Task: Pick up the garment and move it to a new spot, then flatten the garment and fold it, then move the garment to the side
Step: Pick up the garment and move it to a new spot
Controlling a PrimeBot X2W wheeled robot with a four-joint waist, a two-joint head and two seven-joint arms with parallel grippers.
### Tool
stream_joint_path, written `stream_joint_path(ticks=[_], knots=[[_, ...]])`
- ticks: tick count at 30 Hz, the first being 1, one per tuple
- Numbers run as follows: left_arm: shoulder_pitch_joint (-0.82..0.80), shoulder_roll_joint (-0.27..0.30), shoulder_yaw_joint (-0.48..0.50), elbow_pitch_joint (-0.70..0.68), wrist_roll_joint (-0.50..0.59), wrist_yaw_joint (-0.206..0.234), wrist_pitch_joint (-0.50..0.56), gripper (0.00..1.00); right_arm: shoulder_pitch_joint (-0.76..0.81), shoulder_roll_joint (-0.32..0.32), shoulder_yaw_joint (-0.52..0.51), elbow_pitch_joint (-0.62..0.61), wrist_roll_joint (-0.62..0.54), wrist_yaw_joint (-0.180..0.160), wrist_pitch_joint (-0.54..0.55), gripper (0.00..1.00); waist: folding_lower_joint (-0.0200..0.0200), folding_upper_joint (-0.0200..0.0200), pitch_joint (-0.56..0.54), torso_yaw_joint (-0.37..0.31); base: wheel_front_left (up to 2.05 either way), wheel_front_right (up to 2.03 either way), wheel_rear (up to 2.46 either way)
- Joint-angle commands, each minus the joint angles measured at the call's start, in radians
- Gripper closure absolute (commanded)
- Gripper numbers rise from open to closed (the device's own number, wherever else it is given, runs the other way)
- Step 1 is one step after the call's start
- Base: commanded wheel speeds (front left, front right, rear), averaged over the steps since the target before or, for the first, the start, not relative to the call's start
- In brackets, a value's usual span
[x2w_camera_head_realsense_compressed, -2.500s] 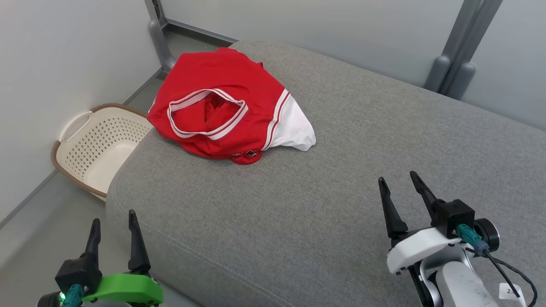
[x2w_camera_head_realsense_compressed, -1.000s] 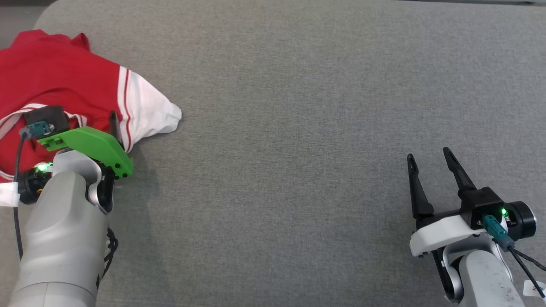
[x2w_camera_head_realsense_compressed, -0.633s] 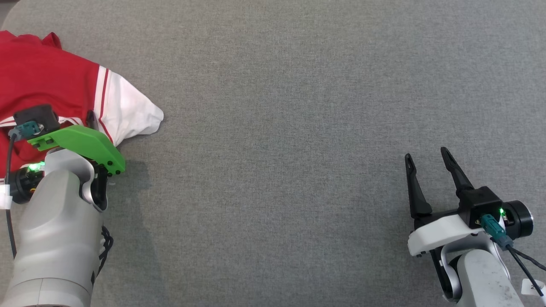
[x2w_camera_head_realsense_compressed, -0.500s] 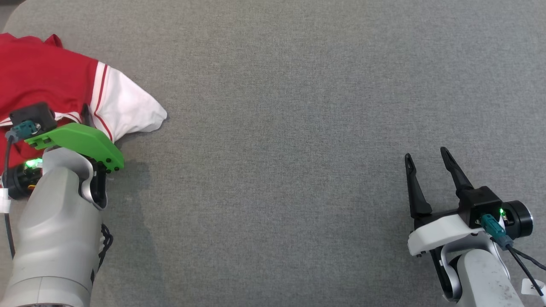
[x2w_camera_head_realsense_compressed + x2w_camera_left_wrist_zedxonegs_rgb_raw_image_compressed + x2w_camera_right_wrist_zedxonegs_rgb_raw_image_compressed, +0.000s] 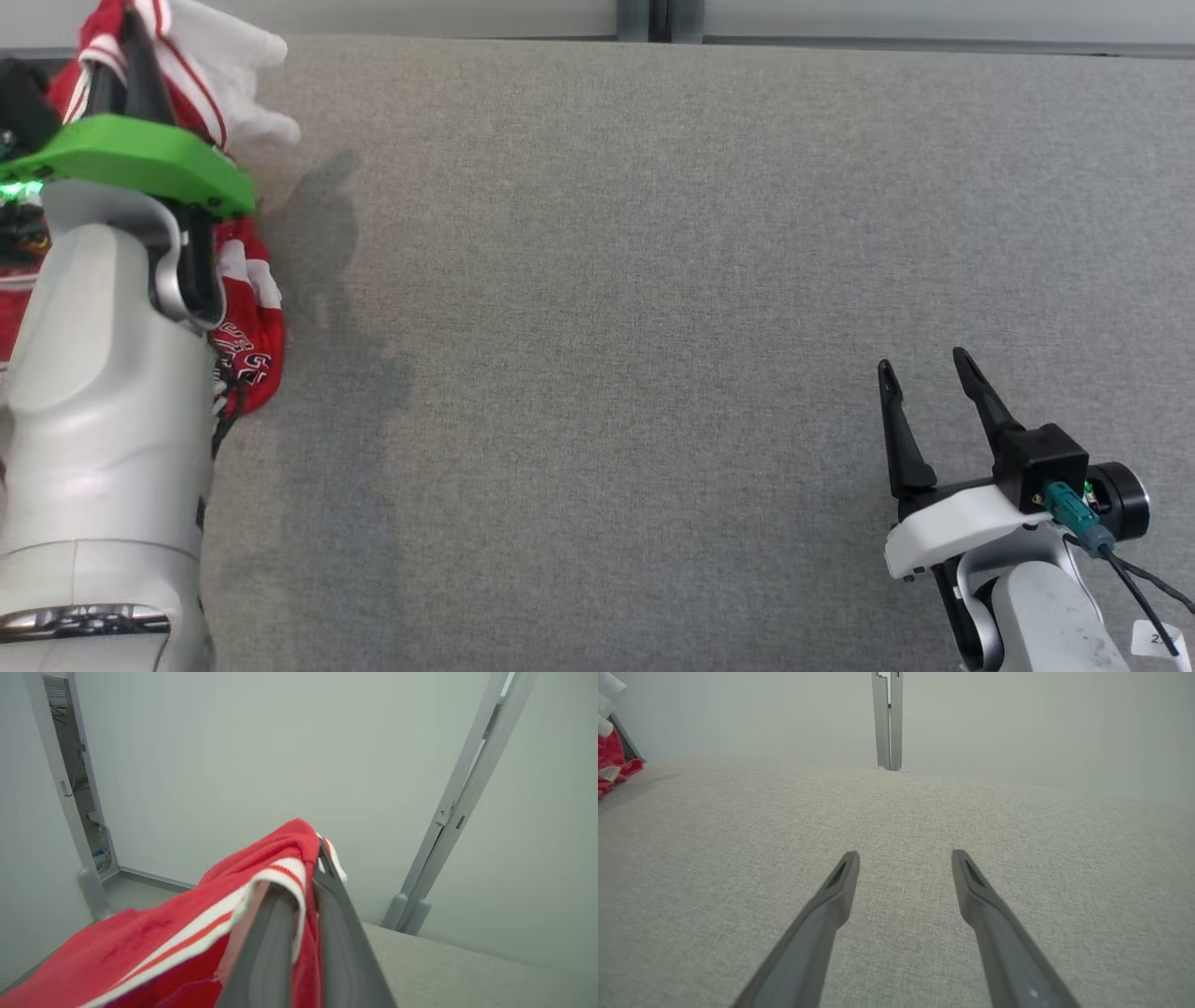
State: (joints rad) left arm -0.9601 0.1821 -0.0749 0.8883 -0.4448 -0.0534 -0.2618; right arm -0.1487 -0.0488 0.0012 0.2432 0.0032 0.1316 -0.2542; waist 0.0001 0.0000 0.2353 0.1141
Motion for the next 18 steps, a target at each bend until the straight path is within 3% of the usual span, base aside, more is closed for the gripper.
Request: stream_joint_path(ticks=[1,10,18], knots=[[-0.031,-0.022,-0.012,-0.034,0.008,-0.008,-0.003,1.0,0.011,-0.003,0.008,0.008,0.015,-0.002,-0.007,0.0,-0.0001,0.0,-0.053,-0.012,0.0,0.0,0.0],[-0.105,-0.103,-0.109,-0.203,-0.004,-0.043,0.053,1.0,0.019,-0.003,0.03,0.043,0.062,-0.002,-0.011,0.0,-0.0001,0.0,-0.134,-0.148,0.0,0.0,0.0],[-0.103,-0.131,-0.191,-0.36,-0.125,-0.057,0.1,1.0,0.002,-0.003,0.053,0.039,0.092,-0.002,-0.012,0.0,-0.0001,0.0,-0.136,-0.332,0.0,0.0,0.0]])
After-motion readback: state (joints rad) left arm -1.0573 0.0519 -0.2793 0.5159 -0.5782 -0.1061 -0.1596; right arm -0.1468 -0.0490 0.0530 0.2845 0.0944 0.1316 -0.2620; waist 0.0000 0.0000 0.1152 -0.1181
